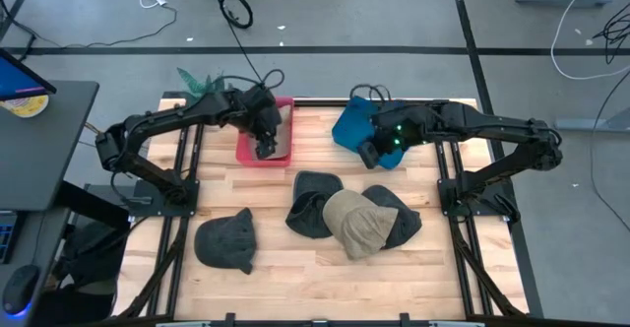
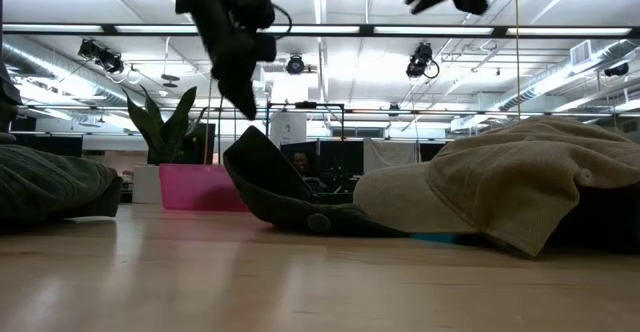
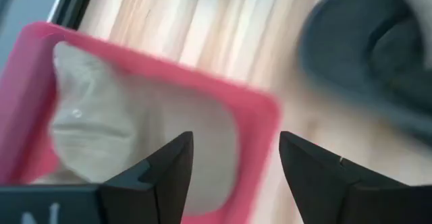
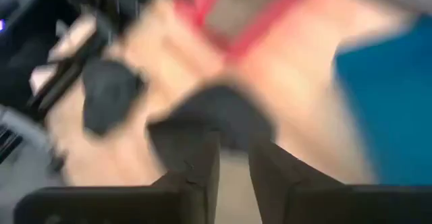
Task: Pick & Place hat
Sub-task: Put the brown cap into the red bin
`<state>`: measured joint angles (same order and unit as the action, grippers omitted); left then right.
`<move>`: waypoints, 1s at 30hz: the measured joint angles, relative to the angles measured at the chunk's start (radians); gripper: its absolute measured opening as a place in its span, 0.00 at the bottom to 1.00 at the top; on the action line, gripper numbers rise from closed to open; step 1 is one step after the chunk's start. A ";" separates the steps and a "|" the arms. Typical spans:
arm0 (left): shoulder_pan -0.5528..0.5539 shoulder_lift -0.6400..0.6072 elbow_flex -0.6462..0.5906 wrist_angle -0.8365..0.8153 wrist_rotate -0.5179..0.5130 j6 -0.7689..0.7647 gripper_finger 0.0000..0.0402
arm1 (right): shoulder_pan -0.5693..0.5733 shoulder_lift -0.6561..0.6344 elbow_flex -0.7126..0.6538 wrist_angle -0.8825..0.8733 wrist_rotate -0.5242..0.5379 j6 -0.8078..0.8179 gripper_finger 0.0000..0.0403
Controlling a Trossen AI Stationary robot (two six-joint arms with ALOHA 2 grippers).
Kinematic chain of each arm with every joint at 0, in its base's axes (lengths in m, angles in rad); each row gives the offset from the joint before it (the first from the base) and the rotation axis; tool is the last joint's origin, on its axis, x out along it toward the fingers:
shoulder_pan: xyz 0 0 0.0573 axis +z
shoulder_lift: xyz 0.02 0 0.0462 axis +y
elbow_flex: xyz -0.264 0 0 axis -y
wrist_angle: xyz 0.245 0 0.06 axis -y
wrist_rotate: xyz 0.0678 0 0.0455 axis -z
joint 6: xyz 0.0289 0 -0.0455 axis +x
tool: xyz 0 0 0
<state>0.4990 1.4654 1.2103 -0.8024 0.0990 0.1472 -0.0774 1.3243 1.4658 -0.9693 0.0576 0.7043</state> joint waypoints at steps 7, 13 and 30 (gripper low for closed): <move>-0.052 0.000 0.075 0.078 0.046 -0.165 0.55 | 0.161 -0.001 -0.026 -0.263 -0.102 0.259 0.42; -0.137 0.000 0.103 0.135 0.101 -0.181 0.55 | 0.293 -0.007 -0.181 -0.293 -0.115 0.415 0.64; -0.319 0.000 0.116 0.284 0.106 -0.218 0.55 | 0.633 -0.167 -0.768 0.405 0.042 1.015 0.67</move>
<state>0.1801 1.4654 1.3262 -0.5183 0.2046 -0.0704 0.5558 1.1574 0.6982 -0.5640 0.0999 1.7192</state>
